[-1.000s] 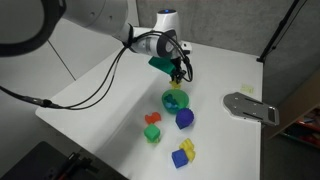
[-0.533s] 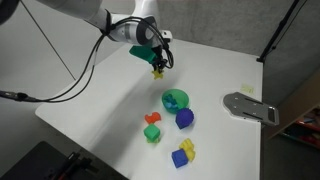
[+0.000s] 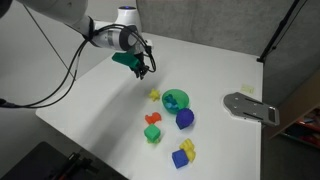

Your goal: Remove the yellow microbe shaped toy from the green bowl and drop it on the table

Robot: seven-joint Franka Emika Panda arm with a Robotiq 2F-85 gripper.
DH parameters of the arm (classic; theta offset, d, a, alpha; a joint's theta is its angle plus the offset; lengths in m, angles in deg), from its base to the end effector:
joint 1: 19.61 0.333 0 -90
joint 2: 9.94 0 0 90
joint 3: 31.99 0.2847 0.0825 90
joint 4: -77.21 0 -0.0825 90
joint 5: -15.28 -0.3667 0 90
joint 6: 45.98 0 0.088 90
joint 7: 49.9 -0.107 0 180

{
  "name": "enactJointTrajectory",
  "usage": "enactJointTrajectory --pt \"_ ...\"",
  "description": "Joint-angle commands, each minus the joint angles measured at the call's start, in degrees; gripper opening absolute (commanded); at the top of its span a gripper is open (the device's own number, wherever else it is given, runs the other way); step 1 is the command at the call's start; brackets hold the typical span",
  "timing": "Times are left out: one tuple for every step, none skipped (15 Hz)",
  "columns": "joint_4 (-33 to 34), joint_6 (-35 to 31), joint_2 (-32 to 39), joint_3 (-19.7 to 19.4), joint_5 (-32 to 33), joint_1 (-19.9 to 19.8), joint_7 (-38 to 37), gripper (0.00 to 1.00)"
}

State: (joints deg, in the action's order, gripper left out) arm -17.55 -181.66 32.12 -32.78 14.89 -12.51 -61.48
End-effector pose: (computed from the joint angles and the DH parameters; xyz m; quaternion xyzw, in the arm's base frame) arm 0.6449 0.0722 0.1695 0.9989 -0.0467 -0.0094 0.0038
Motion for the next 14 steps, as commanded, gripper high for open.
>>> enactJointTrajectory --pt "-0.1 2.7 1.2 0.5 0.5 -0.8 2.5 0.49" --pt "-0.1 3.2 1.4 0.5 0.3 -1.1 2.8 0.44" --pt "-0.1 3.5 1.4 0.4 0.3 -1.2 2.9 0.44" --pt "-0.4 3.9 1.1 0.3 0.3 -1.5 3.1 0.51" --pt "-0.5 4.4 0.7 0.2 0.2 -1.8 3.4 0.58" --pt "-0.8 5.2 0.1 0.1 0.0 -2.3 3.6 0.66" --pt "-1.2 5.7 -0.6 0.1 -0.2 -2.9 3.9 0.73" --pt "-1.4 6.2 -1.1 -0.1 -0.3 -3.4 4.0 0.82" --pt "-1.8 7.0 -2.0 -0.3 -0.3 -4.0 4.1 0.9" --pt "-2.2 7.7 -2.8 -0.5 -0.2 -4.5 4.2 0.97" --pt "-3.1 8.4 -4.0 -0.8 -0.1 -4.9 4.3 1.0" --pt "-3.8 9.0 -5.1 -1.0 0.1 -5.4 4.4 1.0" --pt "-5.2 9.8 -6.9 -1.3 0.3 -5.8 4.8 1.0" --pt "-6.5 10.2 -8.3 -1.5 0.4 -6.3 5.3 1.0"
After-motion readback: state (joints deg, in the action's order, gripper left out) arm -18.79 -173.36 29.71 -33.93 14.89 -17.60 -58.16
